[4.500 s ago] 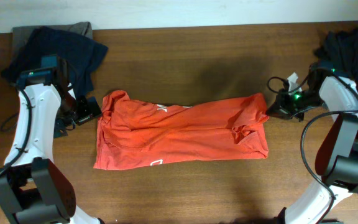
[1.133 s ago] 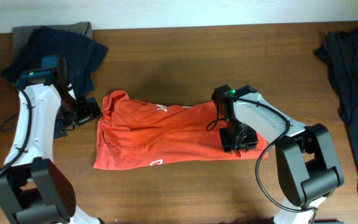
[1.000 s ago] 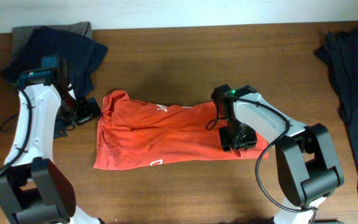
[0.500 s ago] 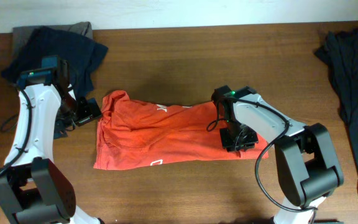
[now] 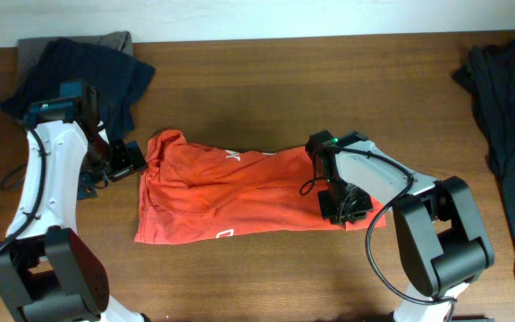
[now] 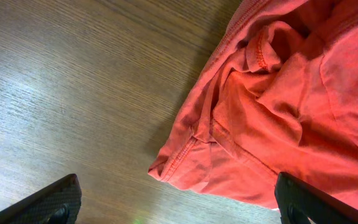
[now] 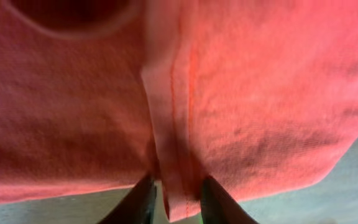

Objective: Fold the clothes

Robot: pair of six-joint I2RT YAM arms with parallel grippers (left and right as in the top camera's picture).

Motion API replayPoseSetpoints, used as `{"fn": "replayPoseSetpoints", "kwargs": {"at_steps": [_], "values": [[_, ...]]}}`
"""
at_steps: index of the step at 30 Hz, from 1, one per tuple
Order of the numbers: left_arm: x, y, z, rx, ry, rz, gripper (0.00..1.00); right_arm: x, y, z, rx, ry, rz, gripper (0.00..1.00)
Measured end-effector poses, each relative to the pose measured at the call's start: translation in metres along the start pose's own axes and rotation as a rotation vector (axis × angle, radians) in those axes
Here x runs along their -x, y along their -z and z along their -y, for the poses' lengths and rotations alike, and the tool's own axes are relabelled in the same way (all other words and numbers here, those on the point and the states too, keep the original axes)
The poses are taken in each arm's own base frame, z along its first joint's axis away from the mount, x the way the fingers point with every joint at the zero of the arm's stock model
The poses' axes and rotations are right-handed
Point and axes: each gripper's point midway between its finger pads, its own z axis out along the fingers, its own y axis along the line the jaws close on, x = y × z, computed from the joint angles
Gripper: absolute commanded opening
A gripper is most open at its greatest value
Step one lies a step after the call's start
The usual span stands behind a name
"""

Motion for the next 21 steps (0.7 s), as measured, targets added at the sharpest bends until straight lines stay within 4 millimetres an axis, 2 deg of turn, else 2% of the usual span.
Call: {"fn": "replayPoseSetpoints", "kwargs": {"at_steps": [5, 13, 21], "values": [[0.0, 0.0, 0.0, 0.0, 0.0, 0.0, 0.99, 0.003, 0.0, -0.001, 0.004, -0.005, 0.012, 0.04], [0.0, 0.0, 0.0, 0.0, 0.0, 0.0, 0.99, -0.007, 0.004, 0.001, 0.0, -0.013, -0.031, 0.04], [0.0, 0.0, 0.0, 0.0, 0.0, 0.0, 0.99, -0.003, 0.018, -0.02, 0.122, -0.015, -0.039, 0.04]]}}
